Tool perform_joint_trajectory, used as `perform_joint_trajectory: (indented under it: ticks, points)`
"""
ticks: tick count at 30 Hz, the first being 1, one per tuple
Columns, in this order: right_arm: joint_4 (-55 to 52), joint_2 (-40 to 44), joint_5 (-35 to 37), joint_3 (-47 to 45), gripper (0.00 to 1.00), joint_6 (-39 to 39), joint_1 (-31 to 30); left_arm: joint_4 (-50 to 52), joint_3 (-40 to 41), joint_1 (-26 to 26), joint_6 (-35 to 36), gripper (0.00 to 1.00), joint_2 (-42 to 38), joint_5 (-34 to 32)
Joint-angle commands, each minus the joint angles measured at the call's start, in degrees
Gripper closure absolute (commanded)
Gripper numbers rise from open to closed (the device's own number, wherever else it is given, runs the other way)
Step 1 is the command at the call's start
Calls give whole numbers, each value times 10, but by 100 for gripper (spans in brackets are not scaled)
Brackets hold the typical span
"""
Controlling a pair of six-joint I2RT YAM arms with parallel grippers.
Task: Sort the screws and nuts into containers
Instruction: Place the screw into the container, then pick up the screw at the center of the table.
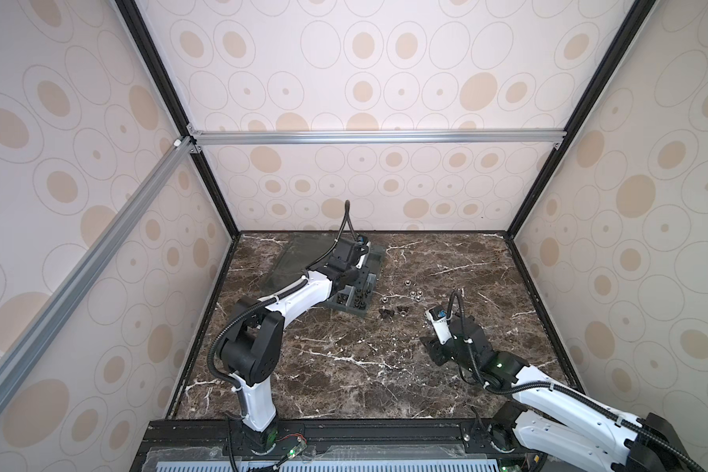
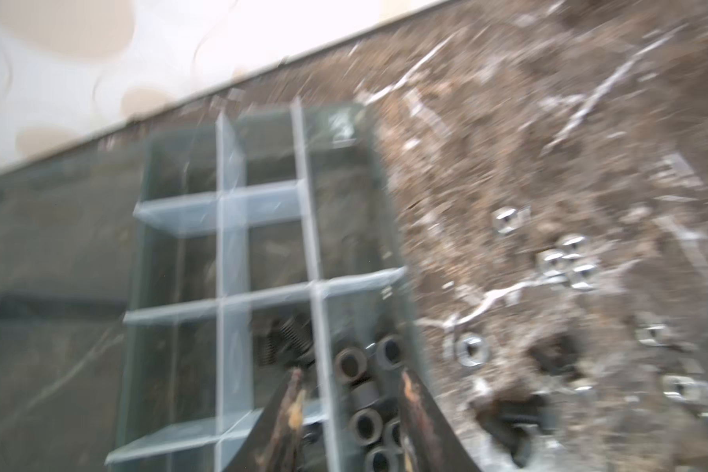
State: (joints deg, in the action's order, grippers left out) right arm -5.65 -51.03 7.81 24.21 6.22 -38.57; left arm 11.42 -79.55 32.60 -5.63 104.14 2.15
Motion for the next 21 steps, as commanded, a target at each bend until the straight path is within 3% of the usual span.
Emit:
perform_joint_trajectory:
  ticks: [1, 8, 21]
  points:
    - [-19, 17, 31, -3, 47, 24, -5, 38, -23, 56, 29, 61, 11, 20]
    - [14, 64, 55, -38, 47, 21, -5, 85, -50, 112, 57, 65, 82, 34]
    - [24, 68, 46, -43, 47, 17, -5, 89, 13, 115, -5, 72, 88, 3]
